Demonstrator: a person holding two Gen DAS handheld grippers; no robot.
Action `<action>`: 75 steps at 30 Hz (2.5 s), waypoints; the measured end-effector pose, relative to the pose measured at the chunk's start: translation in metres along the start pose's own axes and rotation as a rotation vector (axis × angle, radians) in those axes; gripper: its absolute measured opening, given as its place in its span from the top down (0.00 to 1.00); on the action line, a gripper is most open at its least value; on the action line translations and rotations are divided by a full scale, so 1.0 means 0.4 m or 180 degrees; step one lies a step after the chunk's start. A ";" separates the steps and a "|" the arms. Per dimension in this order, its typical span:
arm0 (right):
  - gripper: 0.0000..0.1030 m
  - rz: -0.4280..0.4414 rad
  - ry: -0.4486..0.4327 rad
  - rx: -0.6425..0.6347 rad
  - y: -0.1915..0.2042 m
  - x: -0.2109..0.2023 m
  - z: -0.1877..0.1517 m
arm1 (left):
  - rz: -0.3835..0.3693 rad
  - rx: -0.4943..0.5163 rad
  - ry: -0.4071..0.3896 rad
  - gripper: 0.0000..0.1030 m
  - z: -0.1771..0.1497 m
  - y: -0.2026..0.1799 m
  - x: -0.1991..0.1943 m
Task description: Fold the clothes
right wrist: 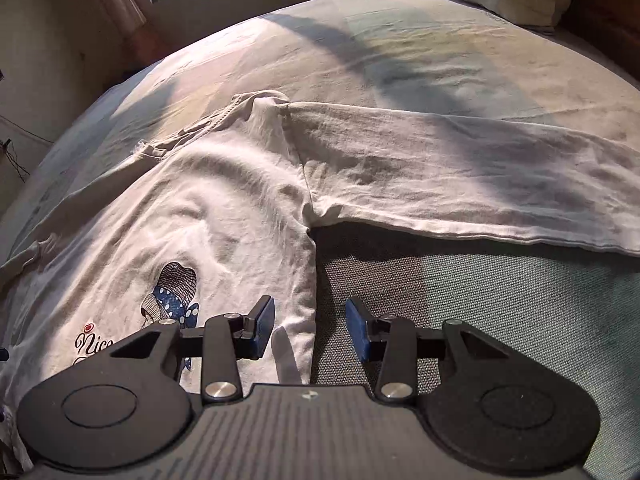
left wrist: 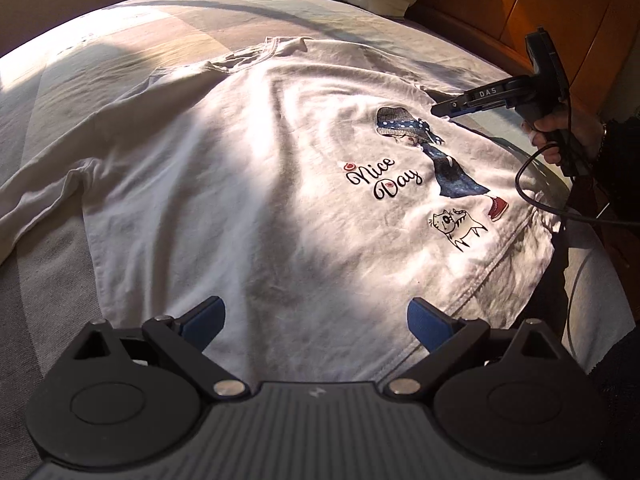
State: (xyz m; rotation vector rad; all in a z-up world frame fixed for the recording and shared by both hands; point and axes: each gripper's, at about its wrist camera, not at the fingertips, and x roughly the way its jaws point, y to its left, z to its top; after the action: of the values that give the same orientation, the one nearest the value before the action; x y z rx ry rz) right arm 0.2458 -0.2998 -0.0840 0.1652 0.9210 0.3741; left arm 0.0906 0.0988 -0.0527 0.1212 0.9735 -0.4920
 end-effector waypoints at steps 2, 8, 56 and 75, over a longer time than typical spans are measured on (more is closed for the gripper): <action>0.94 -0.0062 0.0011 -0.0164 0.017 0.016 0.014 | 0.0029 0.0066 0.0013 0.05 0.002 -0.005 -0.002; 0.90 -0.0482 -0.0070 -0.0179 0.022 0.020 0.052 | 0.0275 0.0110 -0.0019 0.05 0.011 0.000 0.012; 0.18 -0.0046 0.0108 -0.1118 0.258 0.066 -0.051 | 0.0618 -0.0437 -0.0081 0.01 0.210 0.153 0.248; 0.00 -0.0346 0.1017 -0.1006 0.276 0.121 -0.009 | 0.0797 -0.0772 0.0495 0.00 0.271 0.164 0.279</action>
State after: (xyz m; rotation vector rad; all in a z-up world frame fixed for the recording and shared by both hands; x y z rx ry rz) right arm 0.2424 -0.1792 -0.0894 -0.2403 1.1657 0.4472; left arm 0.2544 0.0840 -0.0904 0.0620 1.1449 -0.1336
